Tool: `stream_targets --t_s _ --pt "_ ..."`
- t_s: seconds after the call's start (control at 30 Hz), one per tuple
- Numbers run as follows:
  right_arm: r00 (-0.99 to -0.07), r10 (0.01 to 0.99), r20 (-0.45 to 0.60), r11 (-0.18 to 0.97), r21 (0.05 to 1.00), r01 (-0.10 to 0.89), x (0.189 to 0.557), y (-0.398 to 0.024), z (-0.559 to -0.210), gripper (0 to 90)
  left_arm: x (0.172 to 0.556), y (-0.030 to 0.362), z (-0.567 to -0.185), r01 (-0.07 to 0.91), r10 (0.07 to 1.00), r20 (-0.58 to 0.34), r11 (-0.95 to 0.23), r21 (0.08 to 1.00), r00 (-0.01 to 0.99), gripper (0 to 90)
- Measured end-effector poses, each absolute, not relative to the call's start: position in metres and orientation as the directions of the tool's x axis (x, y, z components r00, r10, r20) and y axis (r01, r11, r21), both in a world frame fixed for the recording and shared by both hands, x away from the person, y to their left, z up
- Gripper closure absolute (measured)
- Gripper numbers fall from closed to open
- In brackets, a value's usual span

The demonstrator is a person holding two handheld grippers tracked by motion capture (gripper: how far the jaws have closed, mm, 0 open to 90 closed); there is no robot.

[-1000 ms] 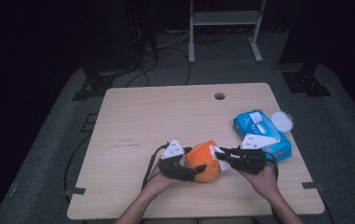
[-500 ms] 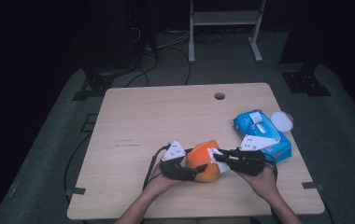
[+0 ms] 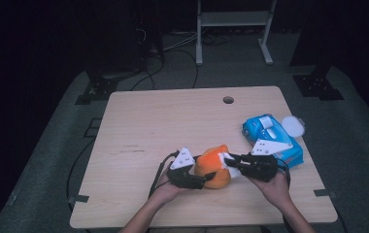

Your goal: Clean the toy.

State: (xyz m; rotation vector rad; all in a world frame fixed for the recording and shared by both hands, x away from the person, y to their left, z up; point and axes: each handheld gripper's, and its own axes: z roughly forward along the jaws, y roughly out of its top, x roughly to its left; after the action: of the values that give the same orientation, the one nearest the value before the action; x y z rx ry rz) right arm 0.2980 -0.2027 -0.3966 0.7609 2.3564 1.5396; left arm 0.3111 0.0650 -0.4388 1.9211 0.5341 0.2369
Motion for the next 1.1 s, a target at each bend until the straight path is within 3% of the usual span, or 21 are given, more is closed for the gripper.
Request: stream_targets --t_s 0.2,0.33,0.43,0.53,0.7,0.87,1.1 --pt "-0.881 0.473 0.016 0.39 0.893 0.225 0.287 -0.181 -0.391 77.7 0.311 0.065 -0.44 0.268 0.477 -0.096 -0.307 0.913 0.874 30.3" --pt "-0.856 0.516 0.031 0.361 0.898 0.25 0.297 -0.195 -0.39 77.6 0.309 0.064 -0.441 0.257 0.468 -0.091 -0.305 0.917 0.879 30.0" --pt "-0.821 0.571 0.014 0.362 0.893 0.267 0.304 -0.209 -0.393 77.6 0.308 0.061 -0.442 0.258 0.439 -0.103 -0.31 0.915 0.892 23.8" --pt "-0.813 0.579 0.061 0.338 0.889 0.308 0.307 -0.218 -0.398 77.6 0.308 0.06 -0.442 0.252 0.428 -0.102 -0.31 0.917 0.898 20.8" --pt "-0.844 0.536 0.016 0.366 0.896 0.25 0.293 -0.199 -0.39 77.6 0.305 0.058 -0.442 0.232 0.446 -0.069 -0.321 0.918 0.892 27.6" --pt "-0.902 0.431 -0.012 0.415 0.891 0.186 0.279 -0.171 -0.383 77.6 0.291 0.046 -0.444 0.131 0.417 0.046 -0.386 0.913 0.908 28.2" --pt "-0.842 0.535 -0.074 0.442 0.874 0.204 0.29 -0.201 -0.379 77.6 0.283 0.042 -0.446 0.058 0.361 0.105 -0.413 0.909 0.926 26.2"
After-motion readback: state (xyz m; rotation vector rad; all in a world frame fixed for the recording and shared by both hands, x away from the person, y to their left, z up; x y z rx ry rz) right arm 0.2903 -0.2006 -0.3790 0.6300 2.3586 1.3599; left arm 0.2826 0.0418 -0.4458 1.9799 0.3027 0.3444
